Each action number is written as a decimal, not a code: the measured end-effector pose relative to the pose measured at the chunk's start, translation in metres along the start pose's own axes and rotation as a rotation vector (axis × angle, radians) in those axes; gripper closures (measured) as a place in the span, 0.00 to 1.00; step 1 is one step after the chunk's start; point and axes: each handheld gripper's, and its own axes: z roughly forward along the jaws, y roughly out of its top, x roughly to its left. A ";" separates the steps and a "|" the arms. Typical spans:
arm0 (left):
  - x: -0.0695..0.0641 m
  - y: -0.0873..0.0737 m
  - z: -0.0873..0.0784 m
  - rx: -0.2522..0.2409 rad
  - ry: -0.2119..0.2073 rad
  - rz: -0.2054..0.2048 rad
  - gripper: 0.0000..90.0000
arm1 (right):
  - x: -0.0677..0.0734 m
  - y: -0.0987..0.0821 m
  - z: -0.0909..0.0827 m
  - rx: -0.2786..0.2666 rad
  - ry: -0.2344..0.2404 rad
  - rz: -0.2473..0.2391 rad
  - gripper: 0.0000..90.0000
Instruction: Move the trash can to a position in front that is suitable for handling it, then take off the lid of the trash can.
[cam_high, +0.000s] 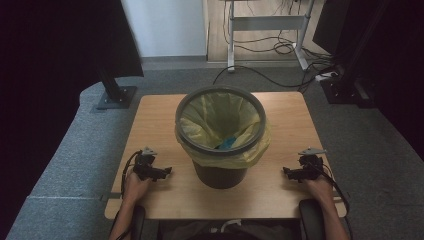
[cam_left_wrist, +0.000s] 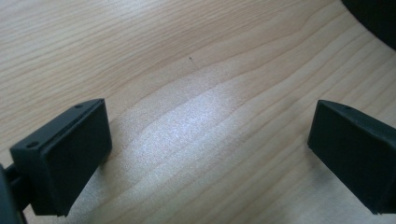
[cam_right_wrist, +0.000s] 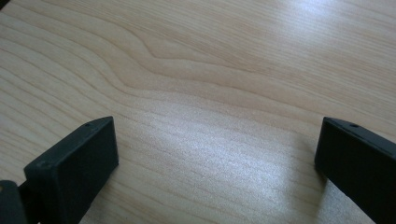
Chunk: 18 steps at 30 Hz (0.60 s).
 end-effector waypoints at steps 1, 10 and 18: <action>0.000 0.000 0.001 -0.001 0.008 0.006 0.00 | 0.000 -0.001 0.000 -0.008 0.002 -0.003 0.00; -0.002 0.001 0.003 0.001 0.029 0.026 0.00 | 0.000 -0.002 0.000 -0.015 0.006 -0.005 0.00; -0.002 0.006 0.003 0.033 0.042 0.008 0.00 | 0.000 -0.002 0.000 -0.016 0.008 -0.010 0.00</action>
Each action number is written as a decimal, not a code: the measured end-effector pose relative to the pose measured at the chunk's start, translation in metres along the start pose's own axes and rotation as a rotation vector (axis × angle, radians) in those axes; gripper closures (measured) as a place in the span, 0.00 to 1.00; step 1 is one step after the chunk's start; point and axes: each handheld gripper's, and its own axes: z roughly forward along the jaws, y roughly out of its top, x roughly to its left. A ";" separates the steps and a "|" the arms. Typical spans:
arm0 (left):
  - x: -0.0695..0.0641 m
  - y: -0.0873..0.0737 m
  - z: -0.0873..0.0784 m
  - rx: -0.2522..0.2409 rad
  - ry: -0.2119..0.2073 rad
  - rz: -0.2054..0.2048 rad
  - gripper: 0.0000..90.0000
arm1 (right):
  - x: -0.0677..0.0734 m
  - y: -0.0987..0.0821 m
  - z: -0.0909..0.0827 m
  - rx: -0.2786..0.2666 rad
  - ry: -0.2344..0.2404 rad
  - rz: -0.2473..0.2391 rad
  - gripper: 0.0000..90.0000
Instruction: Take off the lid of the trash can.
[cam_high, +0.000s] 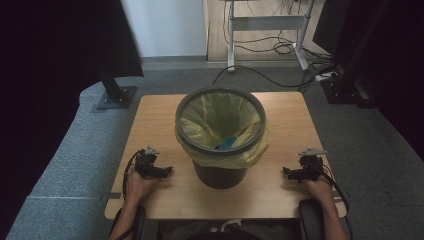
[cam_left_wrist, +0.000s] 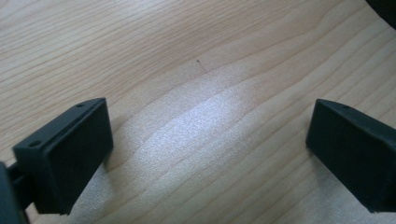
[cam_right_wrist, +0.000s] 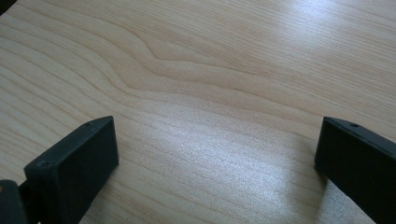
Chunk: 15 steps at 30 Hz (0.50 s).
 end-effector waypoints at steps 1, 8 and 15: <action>0.000 0.000 0.000 0.002 0.000 -0.003 0.01 | 0.000 0.000 0.000 0.000 0.001 0.000 0.00; 0.004 0.002 -0.003 -0.001 -0.018 -0.036 0.07 | 0.000 0.000 0.000 0.000 0.003 -0.002 0.00; 0.005 0.006 -0.007 0.005 -0.048 -0.034 0.08 | 0.000 0.000 0.000 0.000 0.002 -0.002 0.00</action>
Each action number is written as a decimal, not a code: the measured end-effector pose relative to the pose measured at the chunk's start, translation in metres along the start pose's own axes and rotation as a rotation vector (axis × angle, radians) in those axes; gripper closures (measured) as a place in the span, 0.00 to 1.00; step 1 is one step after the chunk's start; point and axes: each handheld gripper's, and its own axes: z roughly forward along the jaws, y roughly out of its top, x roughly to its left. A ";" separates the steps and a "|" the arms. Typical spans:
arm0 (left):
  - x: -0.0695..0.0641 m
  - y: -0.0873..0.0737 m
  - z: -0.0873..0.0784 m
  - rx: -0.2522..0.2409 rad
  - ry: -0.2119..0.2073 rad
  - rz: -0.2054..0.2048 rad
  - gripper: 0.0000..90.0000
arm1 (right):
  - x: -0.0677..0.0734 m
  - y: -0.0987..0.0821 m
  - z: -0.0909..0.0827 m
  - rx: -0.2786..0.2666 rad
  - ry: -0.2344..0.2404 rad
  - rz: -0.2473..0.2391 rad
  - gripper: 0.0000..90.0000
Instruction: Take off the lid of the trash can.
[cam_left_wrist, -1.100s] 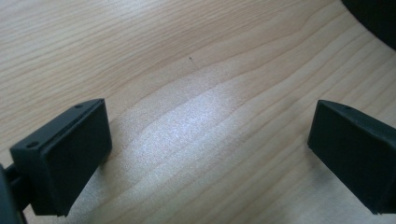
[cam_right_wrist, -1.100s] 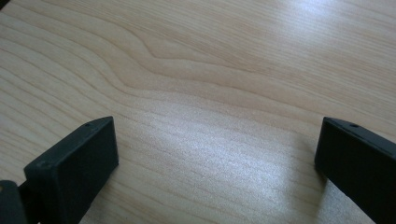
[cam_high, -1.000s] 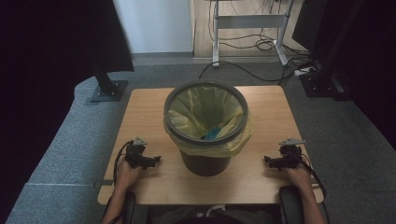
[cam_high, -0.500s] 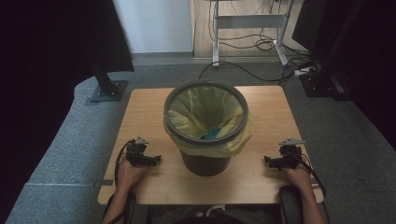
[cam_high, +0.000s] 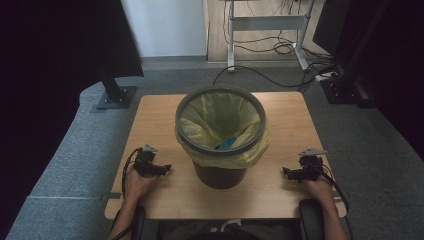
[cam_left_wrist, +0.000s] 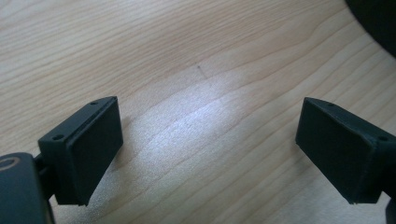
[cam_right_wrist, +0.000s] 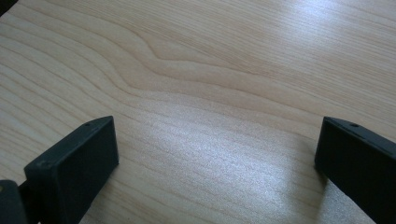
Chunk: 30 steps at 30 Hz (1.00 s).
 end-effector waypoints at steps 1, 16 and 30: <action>0.000 0.001 -0.001 0.000 -0.002 0.002 0.08 | 0.000 0.000 0.000 0.000 0.000 0.000 0.00; -0.006 0.032 -0.022 -0.011 -0.061 0.028 0.08 | 0.000 0.000 0.000 0.000 0.000 0.000 0.00; -0.005 0.059 -0.045 -0.013 -0.088 0.050 0.10 | 0.000 0.000 0.000 0.000 0.003 -0.002 0.00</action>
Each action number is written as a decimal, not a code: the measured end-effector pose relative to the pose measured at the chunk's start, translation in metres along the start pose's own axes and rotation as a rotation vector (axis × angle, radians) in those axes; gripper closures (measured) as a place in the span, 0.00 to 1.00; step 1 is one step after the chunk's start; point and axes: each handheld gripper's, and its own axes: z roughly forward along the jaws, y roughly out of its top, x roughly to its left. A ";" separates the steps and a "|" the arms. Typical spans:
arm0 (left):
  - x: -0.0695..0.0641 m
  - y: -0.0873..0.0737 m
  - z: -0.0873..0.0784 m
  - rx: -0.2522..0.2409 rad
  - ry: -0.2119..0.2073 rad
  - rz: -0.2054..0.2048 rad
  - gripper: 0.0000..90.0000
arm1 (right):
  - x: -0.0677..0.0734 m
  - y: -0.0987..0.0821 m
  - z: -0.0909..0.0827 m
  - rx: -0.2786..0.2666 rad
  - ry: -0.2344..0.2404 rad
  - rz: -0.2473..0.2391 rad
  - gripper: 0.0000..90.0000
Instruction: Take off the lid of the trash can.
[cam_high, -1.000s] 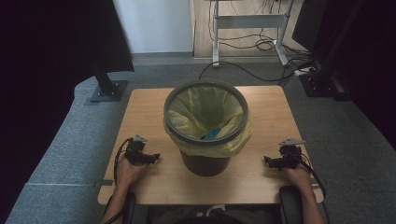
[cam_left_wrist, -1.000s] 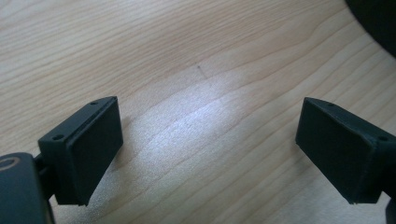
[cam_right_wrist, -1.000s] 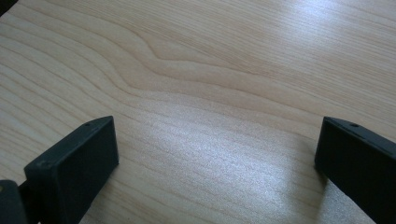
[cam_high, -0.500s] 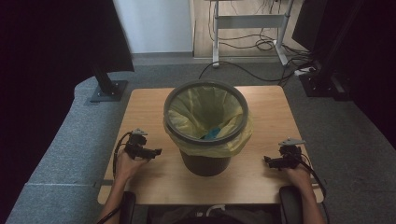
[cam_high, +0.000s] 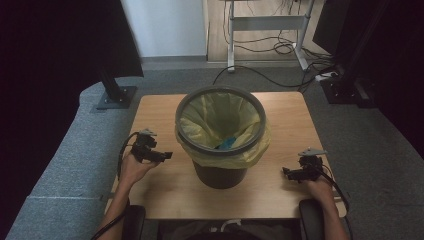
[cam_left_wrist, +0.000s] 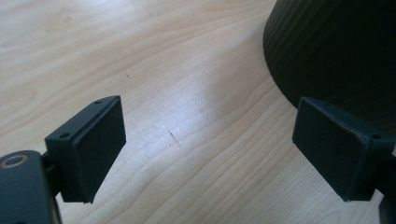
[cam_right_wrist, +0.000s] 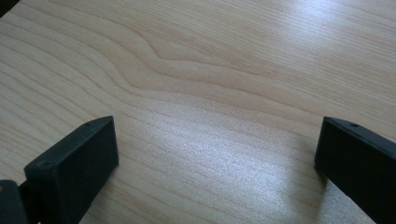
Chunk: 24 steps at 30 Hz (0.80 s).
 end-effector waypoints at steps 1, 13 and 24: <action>0.000 0.003 -0.002 0.002 0.001 0.006 0.10 | 0.000 0.000 0.000 0.000 0.000 0.000 0.00; -0.004 0.032 -0.024 -0.013 0.004 0.026 0.13 | 0.000 0.000 0.000 0.000 0.000 -0.001 0.00; -0.008 0.060 -0.043 -0.009 0.021 0.051 0.15 | 0.000 0.000 0.000 0.000 0.000 -0.001 0.00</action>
